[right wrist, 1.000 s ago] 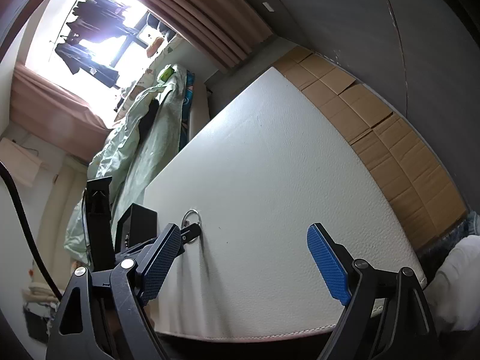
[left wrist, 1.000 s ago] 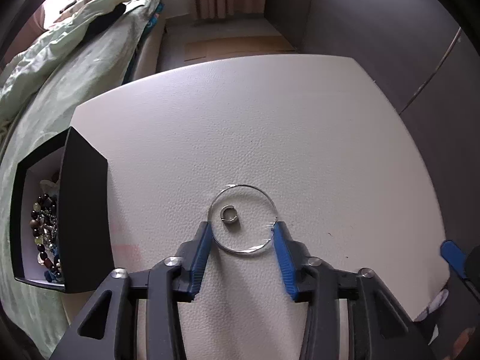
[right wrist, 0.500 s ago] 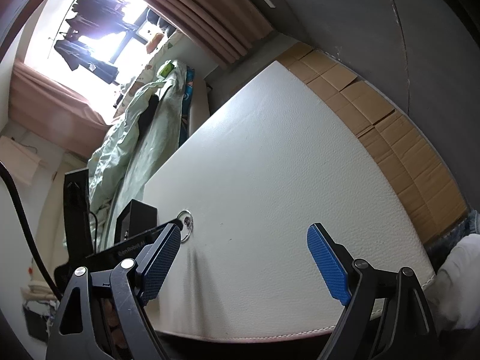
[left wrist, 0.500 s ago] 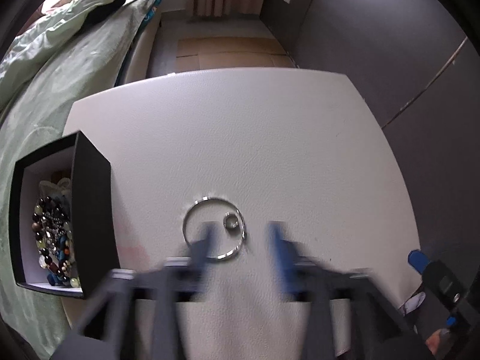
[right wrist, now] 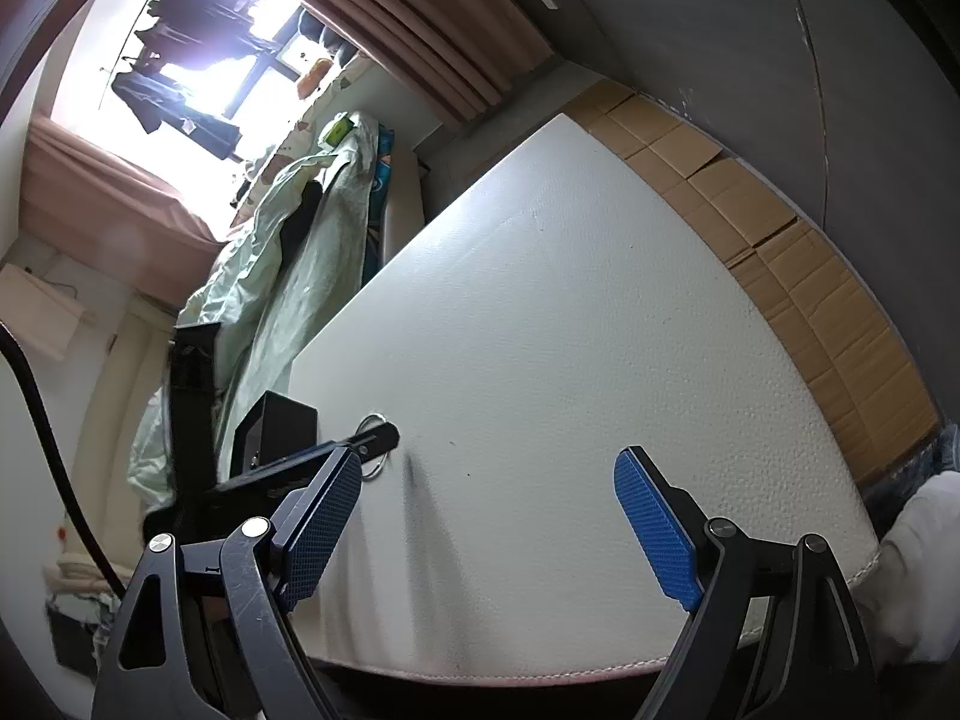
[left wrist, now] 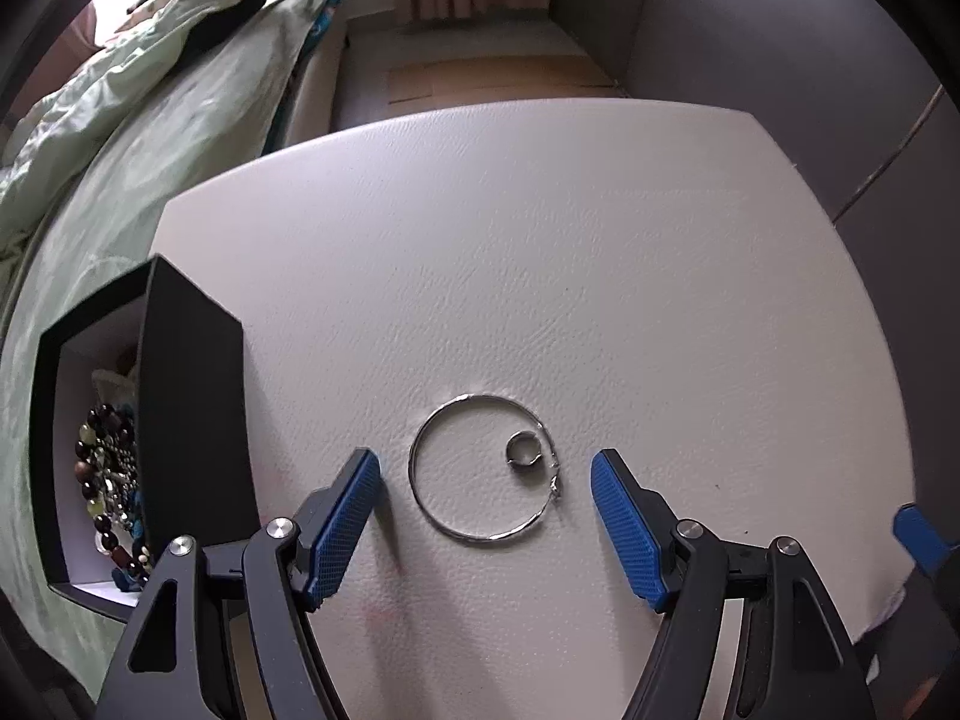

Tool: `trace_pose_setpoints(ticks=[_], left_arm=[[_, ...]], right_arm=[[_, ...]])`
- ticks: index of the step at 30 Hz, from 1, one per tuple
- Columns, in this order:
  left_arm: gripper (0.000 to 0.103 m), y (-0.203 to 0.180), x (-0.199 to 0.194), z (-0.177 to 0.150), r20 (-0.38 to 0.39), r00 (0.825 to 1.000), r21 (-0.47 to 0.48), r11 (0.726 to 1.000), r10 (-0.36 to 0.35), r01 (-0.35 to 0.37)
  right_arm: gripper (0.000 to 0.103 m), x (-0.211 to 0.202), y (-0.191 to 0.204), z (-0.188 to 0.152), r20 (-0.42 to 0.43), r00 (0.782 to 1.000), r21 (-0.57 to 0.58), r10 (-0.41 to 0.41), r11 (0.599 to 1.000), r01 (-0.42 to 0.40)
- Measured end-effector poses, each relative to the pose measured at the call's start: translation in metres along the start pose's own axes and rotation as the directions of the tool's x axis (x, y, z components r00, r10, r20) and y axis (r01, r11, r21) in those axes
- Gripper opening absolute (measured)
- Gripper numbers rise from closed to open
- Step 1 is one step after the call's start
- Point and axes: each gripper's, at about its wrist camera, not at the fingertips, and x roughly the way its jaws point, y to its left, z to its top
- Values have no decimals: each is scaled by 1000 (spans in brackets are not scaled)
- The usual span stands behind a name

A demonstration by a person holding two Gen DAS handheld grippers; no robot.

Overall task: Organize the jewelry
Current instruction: 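Close the left tool on the rim of the silver hoop, then carry the hoop to the black box with the left tool and open it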

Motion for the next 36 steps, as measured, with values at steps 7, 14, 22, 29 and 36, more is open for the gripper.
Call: trace_pose_setpoints(ticks=[7, 14, 22, 29, 36], left_arm=[[52, -1, -4, 0, 7, 1000, -4, 1000, 0, 1], [51, 1, -6, 0, -4, 1000, -10, 1000, -25, 25], [51, 8, -25, 5, 33, 998, -19, 998, -53, 53], [51, 18, -56, 9, 87, 993, -32, 996, -80, 83], [51, 39, -90, 12, 143, 986, -52, 994, -89, 97]], right_arm=[[87, 1, -1, 0, -5, 1000, 0, 2, 1000, -2], [87, 3, 1, -3, -13, 1000, -3, -2, 1000, 2], [87, 14, 12, -2, -36, 998, -46, -44, 998, 43], [87, 31, 32, 2, -67, 996, -133, -66, 990, 57], [83, 55, 61, 8, -114, 992, -220, -57, 975, 31]])
